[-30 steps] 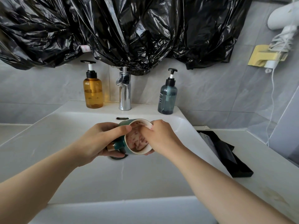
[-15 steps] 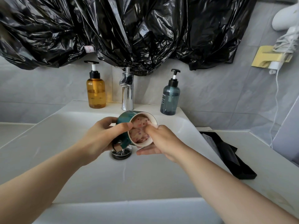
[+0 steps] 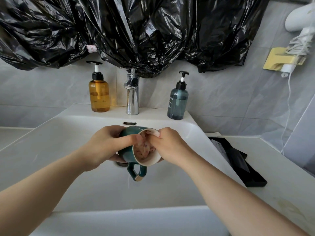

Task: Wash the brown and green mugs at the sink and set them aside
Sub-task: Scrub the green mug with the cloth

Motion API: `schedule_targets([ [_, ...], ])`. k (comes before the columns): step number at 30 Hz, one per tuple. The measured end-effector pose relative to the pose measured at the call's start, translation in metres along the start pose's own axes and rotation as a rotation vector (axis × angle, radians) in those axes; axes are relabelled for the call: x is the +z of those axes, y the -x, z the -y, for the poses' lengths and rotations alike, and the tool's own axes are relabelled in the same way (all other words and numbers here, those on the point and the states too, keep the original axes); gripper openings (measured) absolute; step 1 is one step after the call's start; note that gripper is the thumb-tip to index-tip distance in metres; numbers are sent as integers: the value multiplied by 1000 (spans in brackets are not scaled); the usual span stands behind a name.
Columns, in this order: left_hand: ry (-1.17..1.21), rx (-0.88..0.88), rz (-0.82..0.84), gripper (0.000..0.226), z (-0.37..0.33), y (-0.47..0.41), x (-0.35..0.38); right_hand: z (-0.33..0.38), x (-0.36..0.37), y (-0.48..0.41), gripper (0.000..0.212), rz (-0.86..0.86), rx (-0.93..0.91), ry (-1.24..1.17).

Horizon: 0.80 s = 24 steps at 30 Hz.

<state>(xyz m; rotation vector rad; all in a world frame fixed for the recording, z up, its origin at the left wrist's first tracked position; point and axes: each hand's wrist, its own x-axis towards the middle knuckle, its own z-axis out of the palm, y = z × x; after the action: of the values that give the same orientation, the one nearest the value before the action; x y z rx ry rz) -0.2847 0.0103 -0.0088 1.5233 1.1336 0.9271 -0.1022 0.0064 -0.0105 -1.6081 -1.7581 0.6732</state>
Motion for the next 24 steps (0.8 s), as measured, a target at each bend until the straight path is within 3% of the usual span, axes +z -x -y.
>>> schedule_targets([
  [4, 92, 16, -115, 22, -2, -1, 2, 3, 6, -3, 28, 94, 179, -419],
  [9, 167, 27, -177, 20, -5, -1, 6, 2, 8, -3, 30, 170, 257, -578],
  [12, 152, -31, -124, 30, -5, 0, 5, -2, 8, -2, 30, 166, 212, -511],
  [14, 111, -73, -58, 61, -4, -1, -1, -6, 6, -5, 29, 109, 164, -421],
  [17, 35, -110, 17, 97, -3, -2, -5, -9, 1, -7, 23, -17, 32, -93],
  [19, 31, -99, 27, 92, -2, -1, -4, -8, -1, -5, 27, -44, -24, 70],
  [24, 35, -43, 20, 67, -2, 1, -1, -1, -2, 0, 35, -91, -77, 137],
])
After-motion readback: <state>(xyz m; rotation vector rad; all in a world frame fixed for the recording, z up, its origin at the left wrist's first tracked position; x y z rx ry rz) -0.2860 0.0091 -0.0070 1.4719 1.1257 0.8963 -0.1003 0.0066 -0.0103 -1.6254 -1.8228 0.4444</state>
